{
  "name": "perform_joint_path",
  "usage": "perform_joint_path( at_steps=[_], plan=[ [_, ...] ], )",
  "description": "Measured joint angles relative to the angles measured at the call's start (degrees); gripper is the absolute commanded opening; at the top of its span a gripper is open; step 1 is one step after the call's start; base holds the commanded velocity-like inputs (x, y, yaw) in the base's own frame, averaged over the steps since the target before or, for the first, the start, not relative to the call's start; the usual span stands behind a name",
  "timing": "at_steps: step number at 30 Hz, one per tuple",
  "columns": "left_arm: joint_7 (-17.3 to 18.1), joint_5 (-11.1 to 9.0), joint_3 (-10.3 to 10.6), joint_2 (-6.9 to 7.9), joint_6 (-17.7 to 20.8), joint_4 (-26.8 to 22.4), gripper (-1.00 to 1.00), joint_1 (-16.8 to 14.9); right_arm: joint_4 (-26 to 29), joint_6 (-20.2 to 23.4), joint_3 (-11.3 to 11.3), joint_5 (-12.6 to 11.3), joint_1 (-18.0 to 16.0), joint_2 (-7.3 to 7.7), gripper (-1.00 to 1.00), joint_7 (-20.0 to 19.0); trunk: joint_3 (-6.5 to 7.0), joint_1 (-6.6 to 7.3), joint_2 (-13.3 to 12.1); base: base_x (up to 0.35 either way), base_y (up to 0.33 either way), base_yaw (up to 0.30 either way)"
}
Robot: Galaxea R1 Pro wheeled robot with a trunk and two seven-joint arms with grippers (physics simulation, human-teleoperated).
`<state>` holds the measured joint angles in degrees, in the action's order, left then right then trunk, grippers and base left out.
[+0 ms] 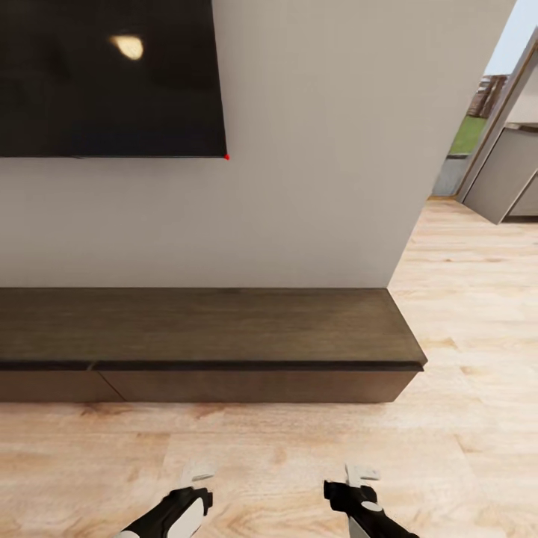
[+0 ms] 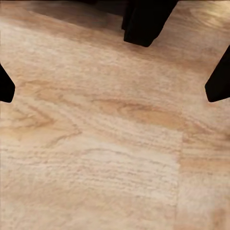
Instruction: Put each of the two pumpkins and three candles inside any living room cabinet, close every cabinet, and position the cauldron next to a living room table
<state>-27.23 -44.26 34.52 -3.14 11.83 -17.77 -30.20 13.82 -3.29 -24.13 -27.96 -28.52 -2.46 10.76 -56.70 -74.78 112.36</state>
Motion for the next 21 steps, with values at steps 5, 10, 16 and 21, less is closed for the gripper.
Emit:
perform_joint_path(
  at_steps=[5, 10, 16, 21],
  plan=[
    [0.52, 0.06, 0.09, 0.0, -0.36, 5.99, 1.0, -0.01, -6.19, -1.8, 0.04, -0.03, -0.01, -0.19, 1.0, 0.14, 0.9, 1.1, -2.0, 0.0, 0.0, 0.0],
    [5.2, 0.11, 0.13, 0.16, -2.27, 11.26, 1.0, 0.04, -12.75, -7.16, 0.05, 0.07, -0.02, -0.31, 1.0, 0.0, 1.79, 2.2, -4.01, 0.0, 0.0, 0.0],
    [7.69, 0.05, 0.13, 0.3, -7.11, 16.0, 1.0, 0.53, -15.88, -9.02, 0.03, 0.02, 1.73, -0.31, 1.0, 0.01, 2.87, 3.52, -6.42, 0.0, 0.0, 0.0],
    [7.9, 0.16, 0.16, 0.32, -8.73, 16.79, 1.0, 2.46, -16.15, -9.32, 0.01, -0.04, 2.77, -0.12, 1.0, 0.0, 3.77, 4.61, -8.42, 0.0, 0.0, 0.0]
  ],
)
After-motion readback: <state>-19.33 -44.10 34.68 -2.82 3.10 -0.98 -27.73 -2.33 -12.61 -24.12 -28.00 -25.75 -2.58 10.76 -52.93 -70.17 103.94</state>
